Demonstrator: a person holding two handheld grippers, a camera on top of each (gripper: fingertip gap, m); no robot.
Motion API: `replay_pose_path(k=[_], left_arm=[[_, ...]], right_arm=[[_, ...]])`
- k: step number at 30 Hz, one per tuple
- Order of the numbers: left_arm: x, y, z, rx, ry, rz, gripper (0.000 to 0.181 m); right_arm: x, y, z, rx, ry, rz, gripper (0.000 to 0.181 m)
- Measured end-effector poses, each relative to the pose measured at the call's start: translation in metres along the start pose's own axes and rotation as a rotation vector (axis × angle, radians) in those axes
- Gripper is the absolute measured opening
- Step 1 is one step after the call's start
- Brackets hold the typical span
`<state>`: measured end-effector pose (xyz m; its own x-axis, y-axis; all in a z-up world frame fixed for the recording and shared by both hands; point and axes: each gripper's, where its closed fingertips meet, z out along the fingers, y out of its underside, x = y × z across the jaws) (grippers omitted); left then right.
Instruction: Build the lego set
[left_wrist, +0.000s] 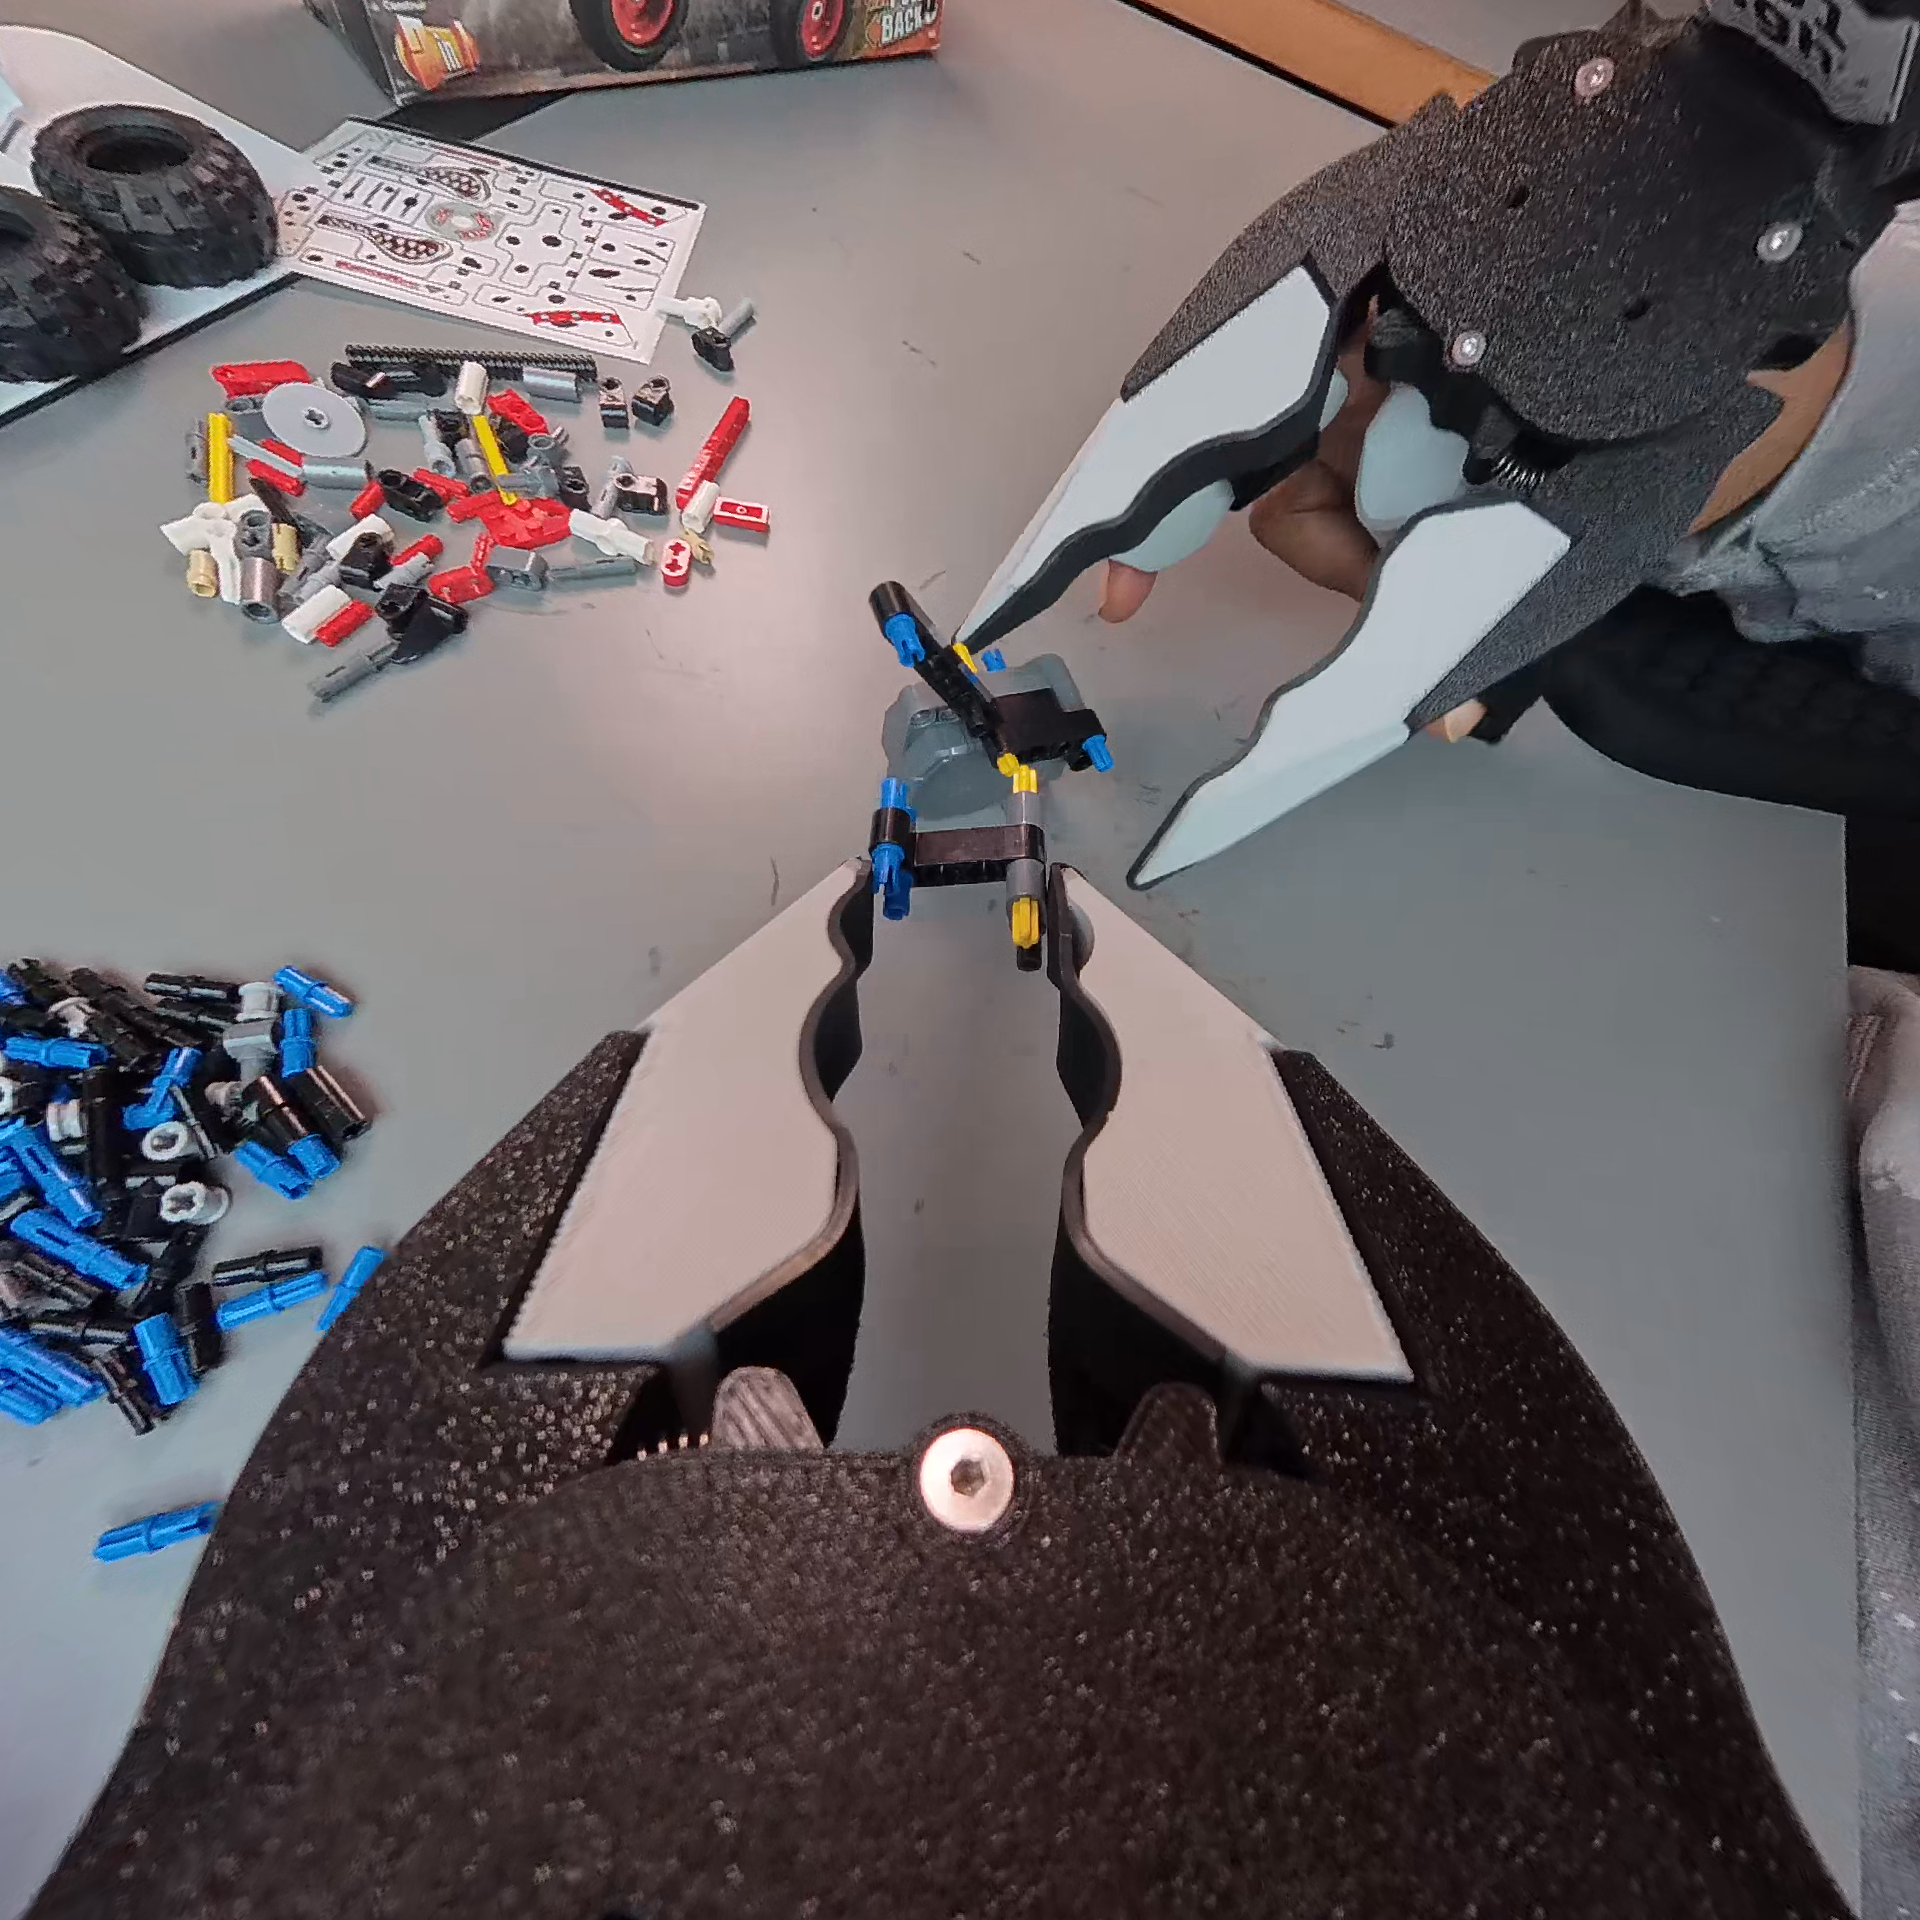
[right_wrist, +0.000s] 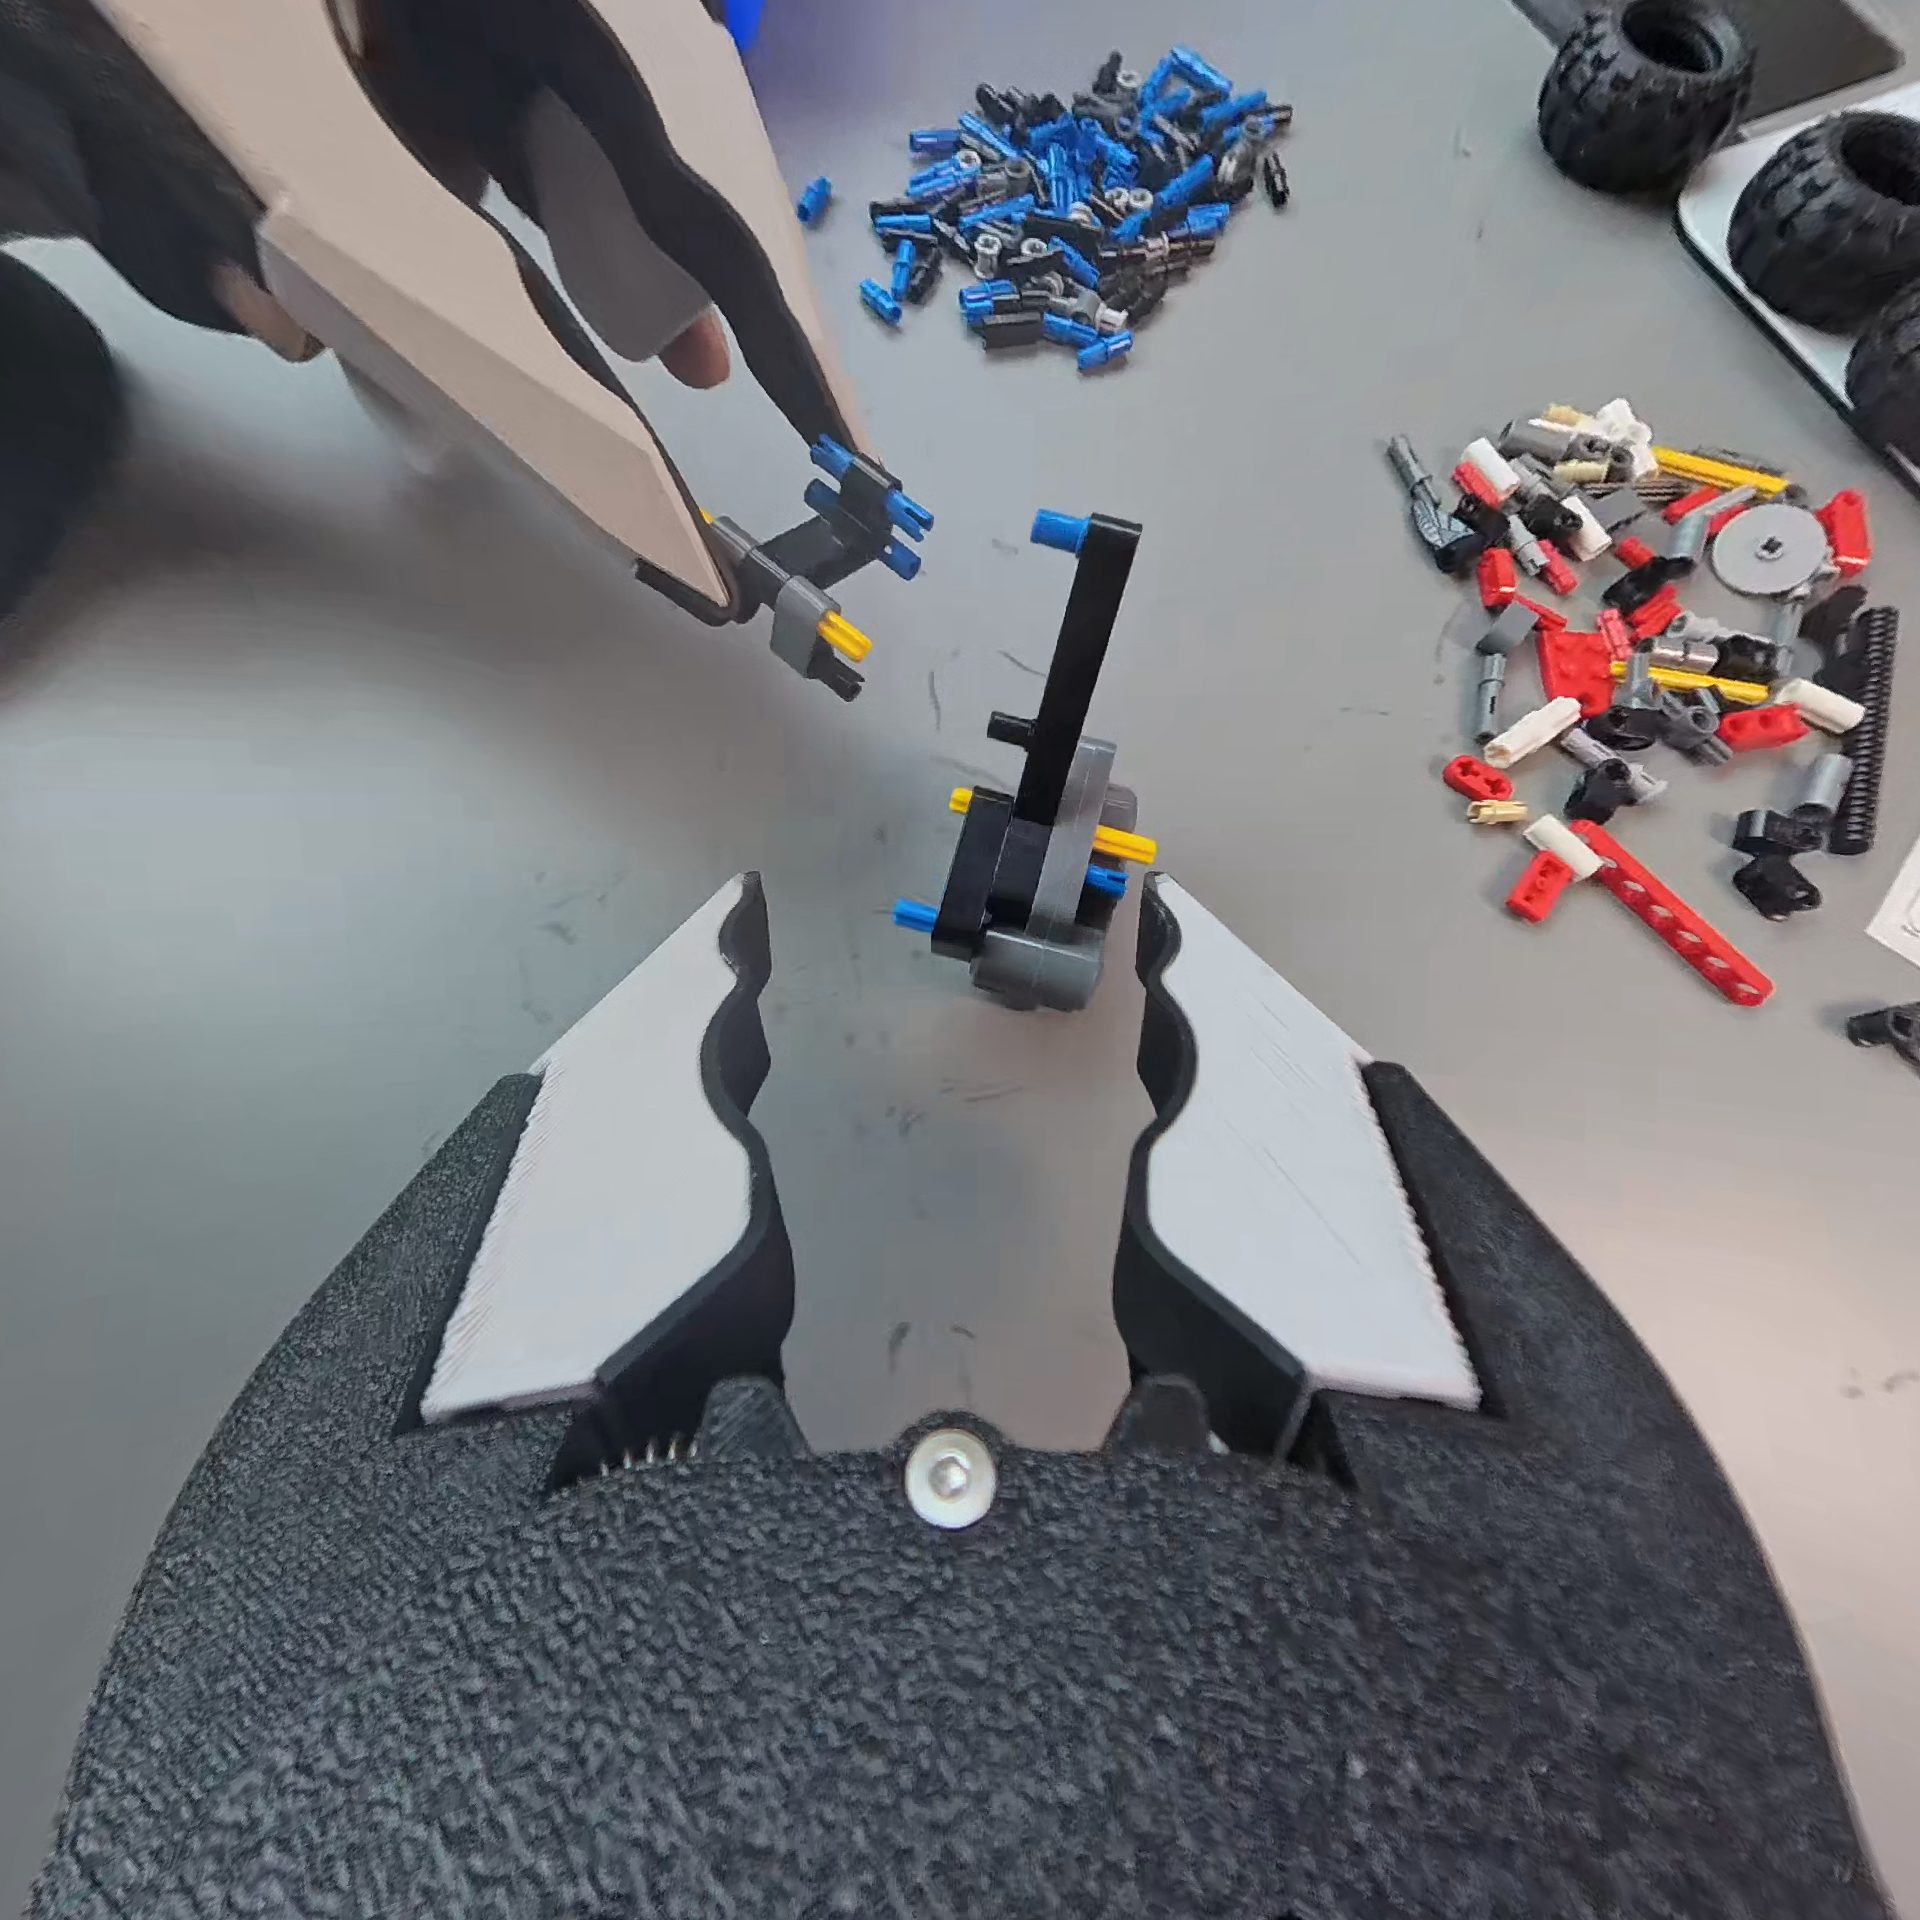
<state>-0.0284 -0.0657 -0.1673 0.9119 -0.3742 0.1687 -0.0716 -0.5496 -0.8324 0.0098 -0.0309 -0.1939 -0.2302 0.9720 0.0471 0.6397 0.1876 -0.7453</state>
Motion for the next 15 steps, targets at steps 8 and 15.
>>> replay_pose_path(k=[8, 15], left_arm=[[-0.022, -0.004, -0.014, 0.036, -0.057, -0.035, 0.033], [-0.024, -0.001, -0.013, 0.028, -0.056, -0.041, 0.033]], right_arm=[[0.008, -0.003, 0.016, -0.186, -0.081, -0.167, 0.041], [0.005, 0.005, 0.01, -0.288, -0.384, -0.644, 0.041]])
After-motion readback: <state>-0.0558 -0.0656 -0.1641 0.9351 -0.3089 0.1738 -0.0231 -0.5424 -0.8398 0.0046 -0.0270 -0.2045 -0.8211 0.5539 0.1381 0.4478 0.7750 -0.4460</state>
